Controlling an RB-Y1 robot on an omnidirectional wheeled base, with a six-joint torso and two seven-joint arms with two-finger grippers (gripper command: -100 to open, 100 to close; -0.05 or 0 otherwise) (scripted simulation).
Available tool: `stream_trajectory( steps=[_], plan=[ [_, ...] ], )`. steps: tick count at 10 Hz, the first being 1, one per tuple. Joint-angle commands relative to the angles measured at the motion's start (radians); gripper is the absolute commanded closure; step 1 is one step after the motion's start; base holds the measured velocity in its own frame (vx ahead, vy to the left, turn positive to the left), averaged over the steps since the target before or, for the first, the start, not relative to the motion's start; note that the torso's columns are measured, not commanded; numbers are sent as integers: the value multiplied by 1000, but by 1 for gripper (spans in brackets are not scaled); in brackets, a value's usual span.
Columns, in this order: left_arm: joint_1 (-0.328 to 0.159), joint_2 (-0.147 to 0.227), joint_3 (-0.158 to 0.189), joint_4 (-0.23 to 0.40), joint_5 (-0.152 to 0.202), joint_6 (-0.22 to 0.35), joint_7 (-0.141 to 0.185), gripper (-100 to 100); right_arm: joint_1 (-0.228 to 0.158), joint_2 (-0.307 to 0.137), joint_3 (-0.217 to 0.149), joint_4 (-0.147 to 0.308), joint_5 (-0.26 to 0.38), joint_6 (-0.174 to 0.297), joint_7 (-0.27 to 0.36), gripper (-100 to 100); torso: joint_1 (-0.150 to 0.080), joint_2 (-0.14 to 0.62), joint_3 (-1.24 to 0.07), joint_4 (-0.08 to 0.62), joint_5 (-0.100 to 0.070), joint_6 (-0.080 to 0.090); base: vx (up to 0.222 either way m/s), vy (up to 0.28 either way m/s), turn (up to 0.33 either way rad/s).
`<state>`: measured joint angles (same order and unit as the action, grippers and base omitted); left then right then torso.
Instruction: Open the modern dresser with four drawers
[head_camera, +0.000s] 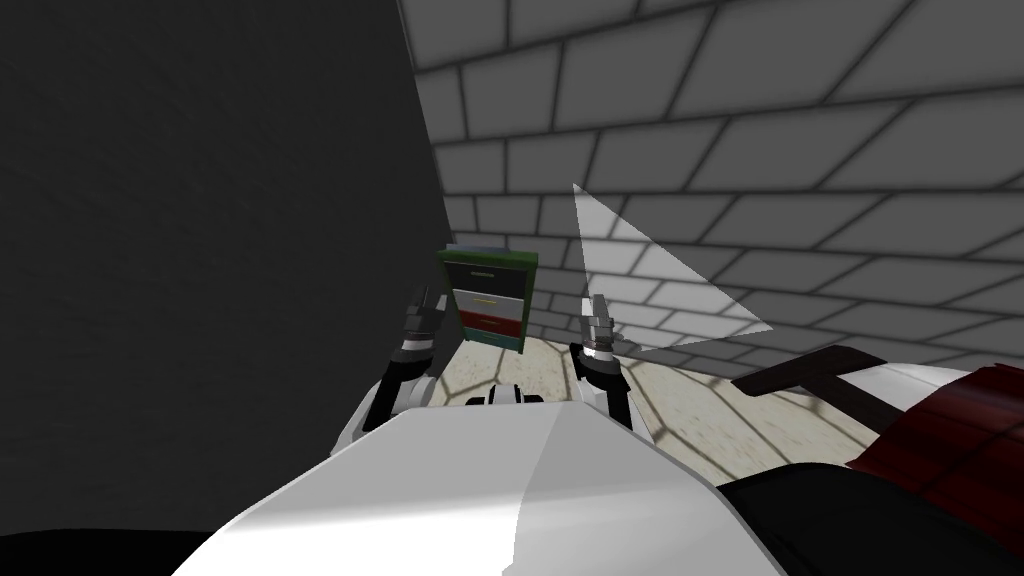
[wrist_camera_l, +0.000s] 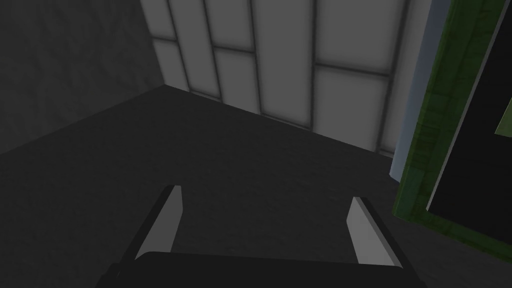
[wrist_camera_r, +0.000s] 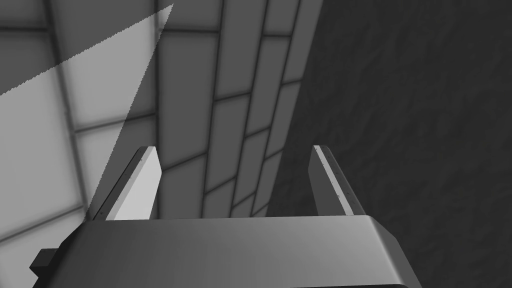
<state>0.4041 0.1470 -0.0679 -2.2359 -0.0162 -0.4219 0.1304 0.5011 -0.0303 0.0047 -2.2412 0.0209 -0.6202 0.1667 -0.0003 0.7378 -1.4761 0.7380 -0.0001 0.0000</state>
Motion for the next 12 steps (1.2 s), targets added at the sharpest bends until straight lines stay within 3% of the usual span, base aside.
stream_trajectory(
  steps=[1,12],
  plan=[
    [-22,14,-11,17,-7,59,-1,-100,0,0,0,0,0,0,0,0,1,0,0,0,0,0,74,14,-50],
    [-115,-13,-36,92,-27,263,3,-100,0,0,0,0,0,0,0,0,0,0,0,0,0,0,68,4,-42]
  ],
)
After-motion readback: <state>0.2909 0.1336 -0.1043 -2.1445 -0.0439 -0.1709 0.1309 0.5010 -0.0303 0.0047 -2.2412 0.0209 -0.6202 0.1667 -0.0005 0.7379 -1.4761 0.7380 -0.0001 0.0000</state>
